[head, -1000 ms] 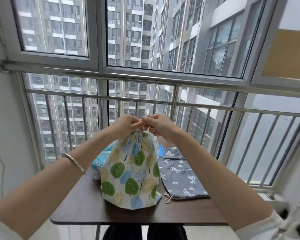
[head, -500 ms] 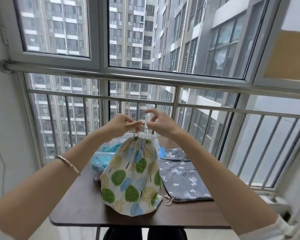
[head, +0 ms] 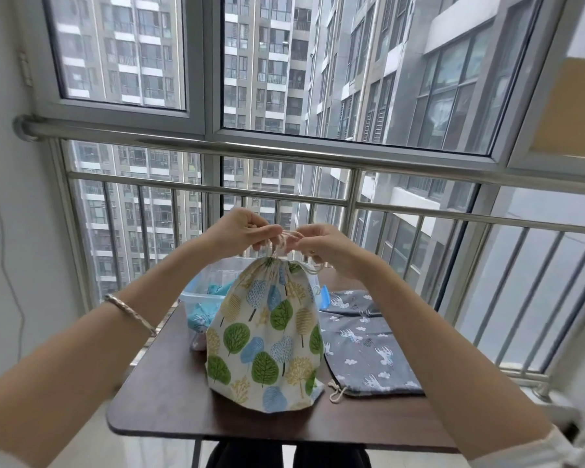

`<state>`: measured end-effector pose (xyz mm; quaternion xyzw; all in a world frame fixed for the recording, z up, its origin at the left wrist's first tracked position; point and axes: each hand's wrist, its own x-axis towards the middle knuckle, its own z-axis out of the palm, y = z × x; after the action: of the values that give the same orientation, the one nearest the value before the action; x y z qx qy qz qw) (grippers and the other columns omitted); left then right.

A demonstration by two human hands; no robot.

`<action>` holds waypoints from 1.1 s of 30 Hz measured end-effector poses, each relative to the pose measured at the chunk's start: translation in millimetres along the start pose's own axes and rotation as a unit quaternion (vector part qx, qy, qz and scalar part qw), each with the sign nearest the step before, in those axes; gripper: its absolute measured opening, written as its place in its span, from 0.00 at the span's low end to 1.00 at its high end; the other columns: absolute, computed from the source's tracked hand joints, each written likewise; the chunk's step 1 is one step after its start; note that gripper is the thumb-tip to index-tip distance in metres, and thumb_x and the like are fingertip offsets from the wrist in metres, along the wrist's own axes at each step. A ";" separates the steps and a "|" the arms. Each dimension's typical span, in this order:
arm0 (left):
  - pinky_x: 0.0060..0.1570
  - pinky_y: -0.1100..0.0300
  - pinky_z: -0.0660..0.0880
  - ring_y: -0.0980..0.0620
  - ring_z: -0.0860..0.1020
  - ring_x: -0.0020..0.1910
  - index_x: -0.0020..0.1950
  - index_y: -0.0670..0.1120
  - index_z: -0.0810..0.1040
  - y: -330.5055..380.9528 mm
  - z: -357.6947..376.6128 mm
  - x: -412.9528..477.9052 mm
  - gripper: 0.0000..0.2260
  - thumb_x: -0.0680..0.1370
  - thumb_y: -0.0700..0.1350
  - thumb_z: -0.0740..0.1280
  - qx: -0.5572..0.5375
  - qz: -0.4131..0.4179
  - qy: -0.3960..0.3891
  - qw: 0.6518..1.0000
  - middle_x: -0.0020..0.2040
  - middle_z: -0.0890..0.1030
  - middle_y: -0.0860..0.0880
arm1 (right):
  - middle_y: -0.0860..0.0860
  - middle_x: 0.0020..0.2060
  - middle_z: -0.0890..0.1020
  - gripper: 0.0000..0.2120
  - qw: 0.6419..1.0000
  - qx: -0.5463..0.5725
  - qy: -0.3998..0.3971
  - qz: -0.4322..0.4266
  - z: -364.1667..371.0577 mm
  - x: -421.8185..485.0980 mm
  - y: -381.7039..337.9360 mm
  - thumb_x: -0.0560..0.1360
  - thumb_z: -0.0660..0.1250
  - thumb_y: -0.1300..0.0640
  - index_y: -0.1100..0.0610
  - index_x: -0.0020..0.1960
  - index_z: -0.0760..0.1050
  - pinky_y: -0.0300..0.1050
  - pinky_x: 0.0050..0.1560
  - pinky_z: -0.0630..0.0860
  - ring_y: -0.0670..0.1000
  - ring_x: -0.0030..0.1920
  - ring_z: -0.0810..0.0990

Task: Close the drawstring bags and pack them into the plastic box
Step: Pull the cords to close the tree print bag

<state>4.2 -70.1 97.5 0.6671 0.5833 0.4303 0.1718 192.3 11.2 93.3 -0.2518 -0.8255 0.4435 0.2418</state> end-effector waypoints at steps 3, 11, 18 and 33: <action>0.24 0.66 0.63 0.55 0.66 0.25 0.37 0.49 0.84 -0.3 -8.5 -2.8 0.14 0.71 0.57 0.66 -0.007 -0.001 0.007 1.000 0.25 0.74 0.54 | 0.53 0.42 0.81 0.10 0.999 -0.021 0.032 0.003 -6.2 -1.2 -0.7 0.71 0.67 0.60 0.59 0.51 0.81 0.32 0.31 0.67 0.42 0.33 0.72; 0.29 0.68 0.63 0.58 0.64 0.25 0.39 0.45 0.81 11.9 -3.3 -4.7 0.16 0.78 0.53 0.61 -0.088 -0.063 -0.086 0.990 0.25 0.67 0.56 | 0.48 0.32 0.78 0.14 0.996 -0.041 0.052 -0.051 10.4 1.6 -7.0 0.79 0.58 0.68 0.58 0.45 0.81 0.36 0.29 0.64 0.45 0.28 0.65; 0.28 0.62 0.63 0.54 0.63 0.26 0.32 0.51 0.83 8.7 3.1 -4.4 0.15 0.76 0.54 0.67 -0.058 -0.021 0.014 0.998 0.25 0.69 0.51 | 0.48 0.34 0.80 0.04 0.990 0.125 -0.071 -0.009 4.6 -0.3 -8.6 0.76 0.67 0.62 0.59 0.51 0.75 0.32 0.29 0.65 0.43 0.30 0.69; 0.40 0.61 0.73 0.52 0.76 0.40 0.38 0.44 0.71 -29.8 -50.8 -25.7 0.14 0.79 0.52 0.58 -0.331 -0.160 0.097 0.925 0.38 0.76 0.48 | 0.51 0.29 0.81 0.15 0.832 0.523 0.184 0.031 -22.9 -4.4 25.0 0.81 0.58 0.51 0.59 0.43 0.76 0.54 0.59 0.73 0.51 0.40 0.83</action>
<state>-52.6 -100.0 95.1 0.4250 0.5203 0.6282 0.3923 214.9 34.4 82.4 -0.1905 -0.4022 0.7616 0.4711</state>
